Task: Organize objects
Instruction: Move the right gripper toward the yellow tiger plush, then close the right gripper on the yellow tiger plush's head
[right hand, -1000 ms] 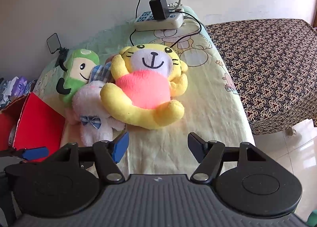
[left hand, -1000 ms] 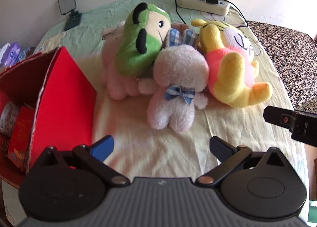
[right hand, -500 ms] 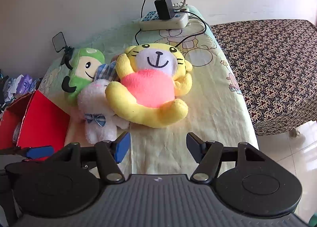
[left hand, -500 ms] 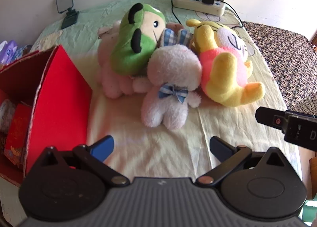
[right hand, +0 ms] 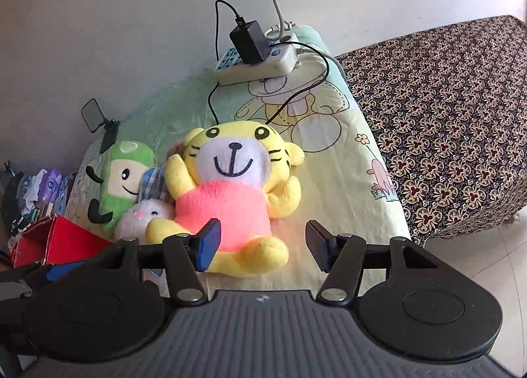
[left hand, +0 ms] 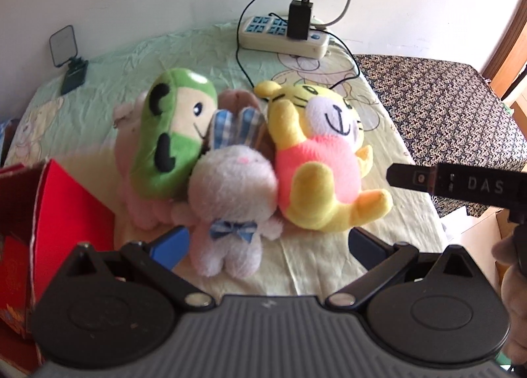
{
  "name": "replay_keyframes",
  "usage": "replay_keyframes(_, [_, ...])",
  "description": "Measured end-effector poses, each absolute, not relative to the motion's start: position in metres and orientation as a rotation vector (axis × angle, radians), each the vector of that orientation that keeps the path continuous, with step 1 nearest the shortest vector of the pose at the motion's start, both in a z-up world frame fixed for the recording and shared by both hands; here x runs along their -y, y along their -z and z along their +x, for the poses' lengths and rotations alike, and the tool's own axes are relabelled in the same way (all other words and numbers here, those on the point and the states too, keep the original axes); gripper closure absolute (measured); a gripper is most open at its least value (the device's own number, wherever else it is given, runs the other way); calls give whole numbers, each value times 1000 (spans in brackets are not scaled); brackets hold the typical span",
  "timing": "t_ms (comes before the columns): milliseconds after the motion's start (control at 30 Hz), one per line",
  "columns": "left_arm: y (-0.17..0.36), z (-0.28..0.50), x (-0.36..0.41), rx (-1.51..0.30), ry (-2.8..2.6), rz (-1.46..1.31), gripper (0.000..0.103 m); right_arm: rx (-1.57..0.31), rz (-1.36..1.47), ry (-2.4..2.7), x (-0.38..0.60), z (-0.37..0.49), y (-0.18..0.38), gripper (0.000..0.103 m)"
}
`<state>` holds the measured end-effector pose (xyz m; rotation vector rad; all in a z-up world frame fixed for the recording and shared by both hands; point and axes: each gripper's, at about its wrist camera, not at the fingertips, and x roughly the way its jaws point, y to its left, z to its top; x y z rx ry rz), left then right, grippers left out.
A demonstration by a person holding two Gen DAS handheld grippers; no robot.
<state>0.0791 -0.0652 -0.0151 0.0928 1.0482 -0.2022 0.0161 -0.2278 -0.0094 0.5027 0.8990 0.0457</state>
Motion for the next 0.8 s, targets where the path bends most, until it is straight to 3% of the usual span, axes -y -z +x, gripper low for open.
replay_keyframes(700, [36,99,87,-1060,311,44,2,-951,638,-135,232,59,57,41])
replay_keyframes(800, [35,101,88,-1031,315,56,3,-947,685,-139,234,65,63,36])
